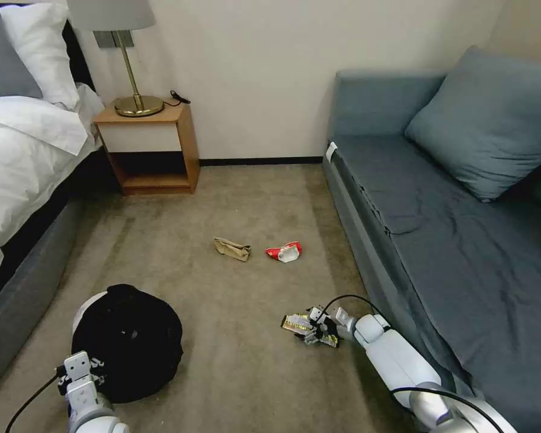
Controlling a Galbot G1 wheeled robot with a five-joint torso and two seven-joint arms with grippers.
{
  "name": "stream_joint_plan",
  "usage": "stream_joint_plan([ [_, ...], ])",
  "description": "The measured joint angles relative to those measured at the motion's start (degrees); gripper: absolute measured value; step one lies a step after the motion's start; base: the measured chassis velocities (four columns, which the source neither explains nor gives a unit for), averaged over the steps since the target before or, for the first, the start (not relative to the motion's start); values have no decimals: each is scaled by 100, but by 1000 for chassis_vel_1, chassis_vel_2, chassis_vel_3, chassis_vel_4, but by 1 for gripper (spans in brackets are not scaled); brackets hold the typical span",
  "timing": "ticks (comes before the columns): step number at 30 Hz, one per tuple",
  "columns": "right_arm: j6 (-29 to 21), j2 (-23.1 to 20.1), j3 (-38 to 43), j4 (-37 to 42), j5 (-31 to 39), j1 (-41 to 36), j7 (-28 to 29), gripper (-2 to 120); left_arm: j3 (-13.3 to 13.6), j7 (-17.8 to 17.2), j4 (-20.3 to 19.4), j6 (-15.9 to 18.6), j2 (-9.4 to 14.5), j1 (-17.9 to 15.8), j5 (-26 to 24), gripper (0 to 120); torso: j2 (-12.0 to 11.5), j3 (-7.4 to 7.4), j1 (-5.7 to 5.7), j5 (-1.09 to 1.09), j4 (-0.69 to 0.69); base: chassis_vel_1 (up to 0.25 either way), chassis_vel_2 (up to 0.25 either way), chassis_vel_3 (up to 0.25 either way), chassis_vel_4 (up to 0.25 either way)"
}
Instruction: Pick up the trash bin, then pick up the garbage on the floor and place it into the trash bin.
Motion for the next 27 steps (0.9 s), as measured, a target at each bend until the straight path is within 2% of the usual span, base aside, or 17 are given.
stream_joint_plan([
  [3,-15,-2,18,-13,-5,9,-25,98,0,-1,-1,0,-8,-3,0,0,0,0,0,0,0,0,0,0,0],
  [7,-18,-3,47,-36,-54,9,-49,89,5,-3,1,-3,-12,-7,2,0,0,0,0,0,0,0,0,0,0],
  [14,1,8,85,-58,-102,0,-81,61,18,-7,35,-19,-12,-20,5,0,0,0,0,0,0,0,0,0,0],
  [16,3,9,92,-58,-117,-3,-83,58,21,-7,41,-24,-12,-20,5,0,0,-1,0,0,0,0,0,0,0],
  [18,9,11,123,-62,-158,-8,-85,48,22,-7,52,-29,-8,-26,3,0,1,-1,0,2,1,0,0,0,0],
  [20,12,12,138,-67,-170,-10,-84,45,22,-7,55,-30,-5,-30,-2,0,1,-1,0,2,2,0,0,0,0],
  [23,22,11,189,-77,-213,-25,-84,34,21,-7,74,-40,9,-32,-21,0,0,-1,0,2,2,0,0,0,0],
  [24,22,11,189,-77,-213,-25,-84,34,21,-7,74,-40,9,-32,-21,0,0,-1,0,2,2,0,0,0,0],
  [27,32,7,228,-74,-246,-52,-84,19,25,-7,87,-54,14,-32,-27,0,0,-1,0,3,2,0,0,0,0],
])
